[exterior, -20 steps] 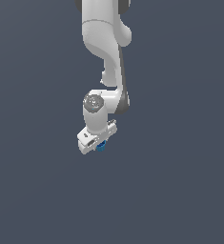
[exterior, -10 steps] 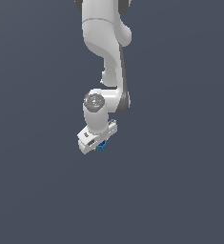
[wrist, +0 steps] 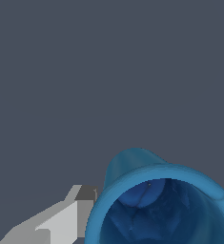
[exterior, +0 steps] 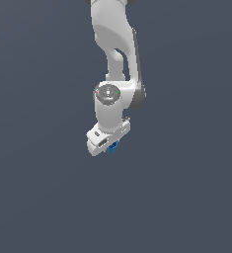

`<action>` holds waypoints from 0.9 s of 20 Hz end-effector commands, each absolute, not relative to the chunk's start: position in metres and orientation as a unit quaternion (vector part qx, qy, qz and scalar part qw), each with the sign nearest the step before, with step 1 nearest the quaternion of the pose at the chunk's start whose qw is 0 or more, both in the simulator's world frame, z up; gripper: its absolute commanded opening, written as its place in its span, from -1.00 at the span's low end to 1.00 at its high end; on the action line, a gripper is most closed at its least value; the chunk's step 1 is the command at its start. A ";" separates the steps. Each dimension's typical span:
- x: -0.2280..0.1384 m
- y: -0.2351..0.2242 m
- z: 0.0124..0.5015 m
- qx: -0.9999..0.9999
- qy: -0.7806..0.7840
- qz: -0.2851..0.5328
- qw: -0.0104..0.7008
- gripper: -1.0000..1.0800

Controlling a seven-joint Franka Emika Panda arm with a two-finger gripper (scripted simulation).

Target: Pick up the object and move it to a goal position.

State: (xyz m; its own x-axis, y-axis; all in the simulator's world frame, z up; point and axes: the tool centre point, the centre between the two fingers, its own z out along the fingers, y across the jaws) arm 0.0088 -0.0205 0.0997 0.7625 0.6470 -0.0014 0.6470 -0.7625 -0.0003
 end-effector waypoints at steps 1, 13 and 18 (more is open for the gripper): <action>0.013 -0.006 0.122 0.939 0.345 0.000 0.000 -1.00; 0.038 0.072 0.242 0.939 0.345 0.000 0.000 -1.00; 0.049 0.101 0.287 0.939 0.345 0.000 0.000 -1.00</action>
